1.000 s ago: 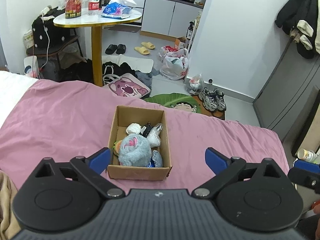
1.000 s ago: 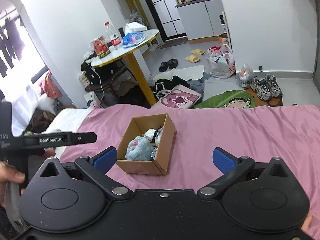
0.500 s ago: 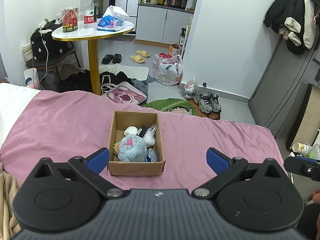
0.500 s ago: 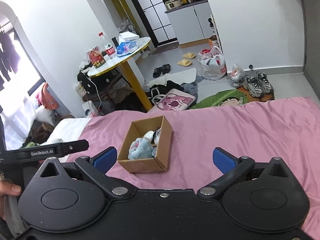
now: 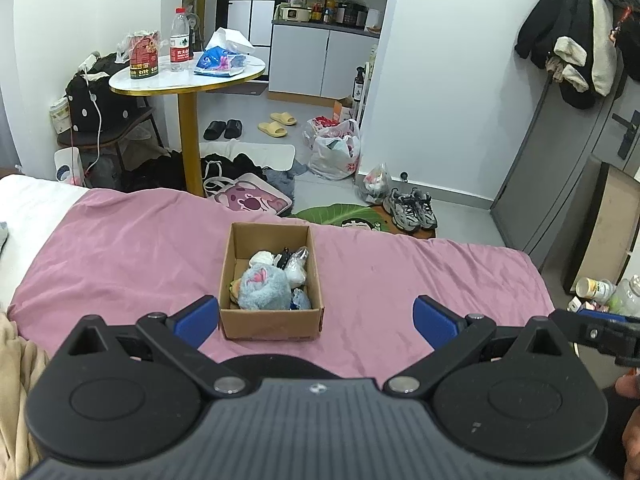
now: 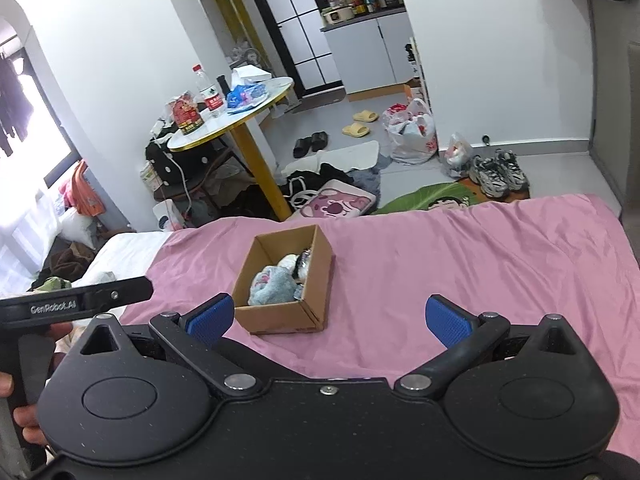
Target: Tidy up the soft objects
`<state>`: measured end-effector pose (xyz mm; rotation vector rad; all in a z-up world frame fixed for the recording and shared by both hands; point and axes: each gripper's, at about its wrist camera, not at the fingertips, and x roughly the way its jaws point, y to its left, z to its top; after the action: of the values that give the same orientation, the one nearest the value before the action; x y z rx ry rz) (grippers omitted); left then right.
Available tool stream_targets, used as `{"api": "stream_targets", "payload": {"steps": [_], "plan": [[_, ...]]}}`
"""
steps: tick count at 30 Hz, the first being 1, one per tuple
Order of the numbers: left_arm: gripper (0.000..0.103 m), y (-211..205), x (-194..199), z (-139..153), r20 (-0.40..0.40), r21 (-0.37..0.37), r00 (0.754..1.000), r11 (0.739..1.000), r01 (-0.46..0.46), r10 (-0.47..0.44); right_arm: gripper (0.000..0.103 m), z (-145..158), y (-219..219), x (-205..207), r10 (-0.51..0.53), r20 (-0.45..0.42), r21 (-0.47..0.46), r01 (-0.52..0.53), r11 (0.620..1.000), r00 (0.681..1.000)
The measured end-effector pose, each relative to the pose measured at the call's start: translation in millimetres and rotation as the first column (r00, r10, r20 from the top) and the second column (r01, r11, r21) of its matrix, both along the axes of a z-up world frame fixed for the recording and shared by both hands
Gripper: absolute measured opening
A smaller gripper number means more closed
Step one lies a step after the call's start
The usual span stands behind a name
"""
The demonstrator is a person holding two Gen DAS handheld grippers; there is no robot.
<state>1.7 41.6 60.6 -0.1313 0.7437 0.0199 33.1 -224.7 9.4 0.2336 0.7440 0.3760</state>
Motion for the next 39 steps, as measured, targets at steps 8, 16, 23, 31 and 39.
{"api": "stream_targets", "payload": {"steps": [8,16,23,31,39], "plan": [[0.102,-6,-15,-2,0.005,0.019,1.0,1.0,0.0,0.0,0.103,-1,0,-15,0.001,0.007,-0.011,-0.001,1.0,1.0],[0.102,-8,-24,-6,-0.002,0.045,1.0,0.999,-0.014,0.014,0.103,-4,4,-20,0.038,0.015,-0.013,-0.038,0.999,0.999],[0.102,-8,-29,-7,0.004,0.061,1.0,0.998,-0.007,0.006,0.103,-5,4,-21,0.033,0.01,-0.013,-0.033,0.999,0.999],[0.102,-3,-30,-7,0.008,0.063,1.0,0.998,-0.012,0.011,0.103,-4,5,-21,0.035,0.017,-0.017,-0.034,0.999,0.999],[0.102,-4,-30,-7,0.011,0.071,1.0,0.997,-0.002,0.001,0.103,-4,8,-22,0.032,0.018,-0.019,-0.031,0.999,0.999]]}}
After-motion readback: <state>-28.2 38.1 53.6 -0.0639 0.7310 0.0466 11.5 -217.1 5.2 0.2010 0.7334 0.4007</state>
